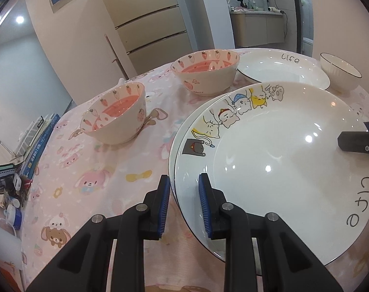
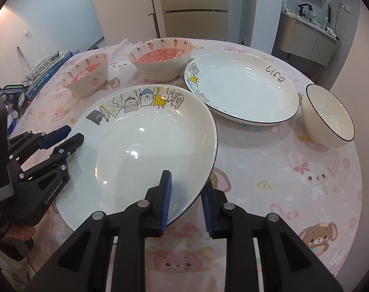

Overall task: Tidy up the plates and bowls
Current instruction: 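Lower the held plate onto the other white plate and open both tools, then raise both tools away from the stacked plates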

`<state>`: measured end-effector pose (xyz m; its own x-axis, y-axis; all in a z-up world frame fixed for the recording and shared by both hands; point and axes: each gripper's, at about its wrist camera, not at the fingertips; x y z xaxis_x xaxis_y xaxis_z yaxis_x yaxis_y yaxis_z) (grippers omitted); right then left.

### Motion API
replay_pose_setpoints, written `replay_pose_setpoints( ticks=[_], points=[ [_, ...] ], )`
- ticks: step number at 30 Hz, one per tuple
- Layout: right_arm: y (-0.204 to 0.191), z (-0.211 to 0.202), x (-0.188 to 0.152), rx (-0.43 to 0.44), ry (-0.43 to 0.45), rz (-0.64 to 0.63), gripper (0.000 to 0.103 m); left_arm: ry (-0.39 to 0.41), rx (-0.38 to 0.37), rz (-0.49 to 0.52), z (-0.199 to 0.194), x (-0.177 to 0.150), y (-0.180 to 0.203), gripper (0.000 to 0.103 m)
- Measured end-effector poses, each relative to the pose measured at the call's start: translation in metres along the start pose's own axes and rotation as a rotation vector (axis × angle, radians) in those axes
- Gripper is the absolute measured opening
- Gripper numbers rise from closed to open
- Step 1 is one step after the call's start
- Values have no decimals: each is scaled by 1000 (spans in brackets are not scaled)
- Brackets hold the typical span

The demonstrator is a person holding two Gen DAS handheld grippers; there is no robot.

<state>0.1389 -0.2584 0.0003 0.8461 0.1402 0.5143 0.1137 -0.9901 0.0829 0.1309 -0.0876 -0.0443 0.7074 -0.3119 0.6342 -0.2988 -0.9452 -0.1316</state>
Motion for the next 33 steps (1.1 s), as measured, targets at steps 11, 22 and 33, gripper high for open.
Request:
replay_pose_setpoints(
  ticks=[11, 22, 33],
  points=[
    [5, 25, 30, 68, -223, -146, 21, -6, 6, 15, 1, 1, 2, 26],
    [-14, 19, 34, -80, -195, -305, 13, 0, -24, -13, -1, -1, -5, 26],
    [-6, -4, 34, -55, -152, -265, 13, 198, 0, -1, -64, 2, 0, 29]
  ],
)
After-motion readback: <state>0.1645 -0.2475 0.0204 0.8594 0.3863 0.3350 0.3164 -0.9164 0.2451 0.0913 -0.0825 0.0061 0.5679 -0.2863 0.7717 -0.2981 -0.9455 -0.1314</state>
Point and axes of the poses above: each gripper's, at about its wrist camera, not at the fingertips, and z roughly the way its jaws point, y to its right, x to its top, and after that the axes turned 9 degrees about -x, right-handed
